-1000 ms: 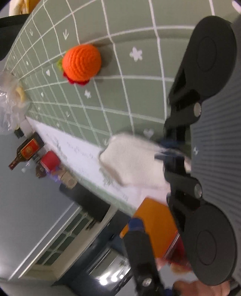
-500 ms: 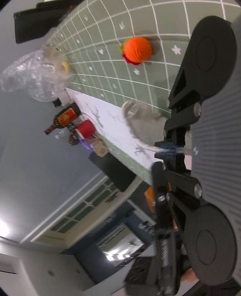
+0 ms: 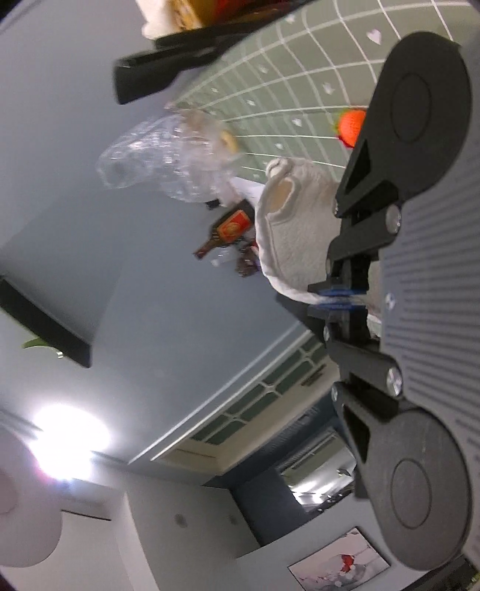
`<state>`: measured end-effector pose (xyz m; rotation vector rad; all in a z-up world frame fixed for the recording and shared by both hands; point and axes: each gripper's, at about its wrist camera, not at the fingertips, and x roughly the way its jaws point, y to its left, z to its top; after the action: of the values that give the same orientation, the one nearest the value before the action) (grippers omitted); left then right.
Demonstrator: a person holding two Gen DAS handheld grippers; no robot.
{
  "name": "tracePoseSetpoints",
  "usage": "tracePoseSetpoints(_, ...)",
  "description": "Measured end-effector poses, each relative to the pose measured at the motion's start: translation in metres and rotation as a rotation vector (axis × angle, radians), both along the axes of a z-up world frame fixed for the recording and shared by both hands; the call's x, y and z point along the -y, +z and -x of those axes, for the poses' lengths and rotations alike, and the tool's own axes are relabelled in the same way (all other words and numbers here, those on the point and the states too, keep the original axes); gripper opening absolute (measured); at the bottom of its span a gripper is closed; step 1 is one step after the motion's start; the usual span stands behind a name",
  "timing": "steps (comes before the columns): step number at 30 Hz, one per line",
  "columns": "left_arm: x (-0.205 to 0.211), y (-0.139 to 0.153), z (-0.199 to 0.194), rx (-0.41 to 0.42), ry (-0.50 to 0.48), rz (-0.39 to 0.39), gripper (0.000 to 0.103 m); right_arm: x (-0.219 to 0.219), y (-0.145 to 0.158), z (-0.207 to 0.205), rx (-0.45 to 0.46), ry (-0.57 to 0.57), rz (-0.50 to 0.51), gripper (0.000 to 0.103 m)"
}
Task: Organize soft objects
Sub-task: 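Close the left gripper on the orange crocheted fruit while the right holds the pouch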
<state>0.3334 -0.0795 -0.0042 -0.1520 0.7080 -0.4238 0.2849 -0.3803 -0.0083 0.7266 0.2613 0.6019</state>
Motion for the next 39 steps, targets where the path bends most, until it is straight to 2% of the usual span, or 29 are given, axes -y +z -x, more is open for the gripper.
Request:
tracePoseSetpoints(5, 0.005, 0.002, 0.002, 0.005, -0.005, -0.056, 0.076, 0.006, 0.013, 0.013, 0.015, -0.058, 0.036, 0.002)
tracePoseSetpoints(7, 0.011, 0.006, 0.009, 0.062, -0.039, -0.08, 0.077, 0.013, 0.014, 0.016, 0.01, -0.086, 0.042, 0.002)
tracePoseSetpoints(11, 0.04, 0.014, 0.024, 0.093, -0.101, -0.17, 0.077, 0.022, 0.005, 0.016, -0.014, -0.115, 0.055, 0.002)
tracePoseSetpoints(17, 0.087, 0.021, 0.036, 0.095, -0.158, -0.246, 0.079, 0.027, -0.005, 0.016, -0.067, -0.176, 0.151, 0.002)
tracePoseSetpoints(19, 0.101, 0.018, 0.036, 0.099, -0.16, -0.271, 0.079, 0.032, -0.009, 0.017, -0.083, -0.196, 0.152, 0.002)
tracePoseSetpoints(24, 0.114, 0.007, 0.021, 0.101, -0.104, -0.319, 0.079, 0.037, -0.015, 0.019, -0.096, -0.213, 0.169, 0.002)
tracePoseSetpoints(26, 0.116, 0.002, 0.011, 0.078, -0.082, -0.342, 0.079, 0.039, -0.017, 0.019, -0.097, -0.212, 0.158, 0.002)
tracePoseSetpoints(30, 0.117, -0.008, -0.009, 0.022, -0.046, -0.313, 0.079, 0.04, -0.022, 0.013, -0.126, -0.21, 0.157, 0.002)
tracePoseSetpoints(35, 0.13, -0.026, -0.034, -0.01, 0.019, -0.336, 0.079, 0.04, -0.032, 0.005, -0.175, -0.21, 0.158, 0.002)
tracePoseSetpoints(39, 0.135, -0.04, -0.057, -0.072, 0.095, -0.286, 0.08, 0.041, -0.033, 0.006, -0.183, -0.217, 0.157, 0.002)
